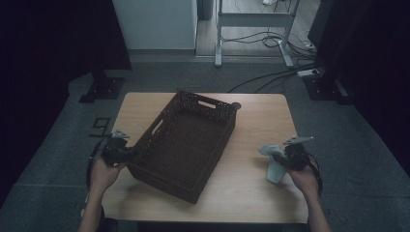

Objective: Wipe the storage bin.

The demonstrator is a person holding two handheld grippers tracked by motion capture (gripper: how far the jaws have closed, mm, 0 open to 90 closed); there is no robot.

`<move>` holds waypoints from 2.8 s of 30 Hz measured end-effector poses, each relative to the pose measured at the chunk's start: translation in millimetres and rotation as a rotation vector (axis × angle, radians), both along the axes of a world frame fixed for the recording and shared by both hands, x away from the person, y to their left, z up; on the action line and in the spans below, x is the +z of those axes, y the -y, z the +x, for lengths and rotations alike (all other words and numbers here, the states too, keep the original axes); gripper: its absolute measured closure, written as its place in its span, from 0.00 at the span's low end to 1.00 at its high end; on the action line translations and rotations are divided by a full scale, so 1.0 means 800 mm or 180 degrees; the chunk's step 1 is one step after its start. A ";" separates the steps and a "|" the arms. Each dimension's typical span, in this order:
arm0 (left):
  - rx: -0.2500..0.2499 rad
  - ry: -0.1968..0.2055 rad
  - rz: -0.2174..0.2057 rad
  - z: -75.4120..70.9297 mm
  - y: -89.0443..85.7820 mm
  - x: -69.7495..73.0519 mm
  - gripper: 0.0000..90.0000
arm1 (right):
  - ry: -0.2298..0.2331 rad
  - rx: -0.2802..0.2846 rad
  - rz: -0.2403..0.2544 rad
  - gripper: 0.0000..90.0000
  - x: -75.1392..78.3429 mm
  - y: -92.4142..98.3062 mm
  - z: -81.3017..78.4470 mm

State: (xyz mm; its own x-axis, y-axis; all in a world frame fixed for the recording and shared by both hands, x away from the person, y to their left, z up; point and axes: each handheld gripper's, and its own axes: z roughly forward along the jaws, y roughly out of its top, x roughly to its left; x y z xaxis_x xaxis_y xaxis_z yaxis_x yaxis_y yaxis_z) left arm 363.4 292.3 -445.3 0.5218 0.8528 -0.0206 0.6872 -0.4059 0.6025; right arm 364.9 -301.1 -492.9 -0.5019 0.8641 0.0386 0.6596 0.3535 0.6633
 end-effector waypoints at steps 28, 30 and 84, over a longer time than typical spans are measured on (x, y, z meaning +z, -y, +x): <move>-0.0260 -0.0081 0.0083 -0.010 -0.011 0.004 0.90 | 0.0074 0.0251 0.0042 0.80 0.023 -0.052 0.034; -0.0238 -0.0079 0.0073 -0.008 -0.007 0.004 0.86 | 0.0074 0.0239 0.0059 0.80 0.024 -0.055 0.041; -0.0016 0.0005 -0.0242 0.001 -0.011 0.004 0.91 | 0.0540 0.0696 -0.0141 0.86 0.051 -0.165 0.092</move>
State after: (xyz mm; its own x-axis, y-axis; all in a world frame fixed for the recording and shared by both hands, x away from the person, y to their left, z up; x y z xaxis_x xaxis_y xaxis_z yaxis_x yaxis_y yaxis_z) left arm 364.6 301.2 -442.3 0.5262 0.8461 -0.0846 0.6843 -0.3623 0.6328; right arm 438.1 -169.3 -452.5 -0.6726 0.7336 -0.0973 0.4454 0.5063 0.7385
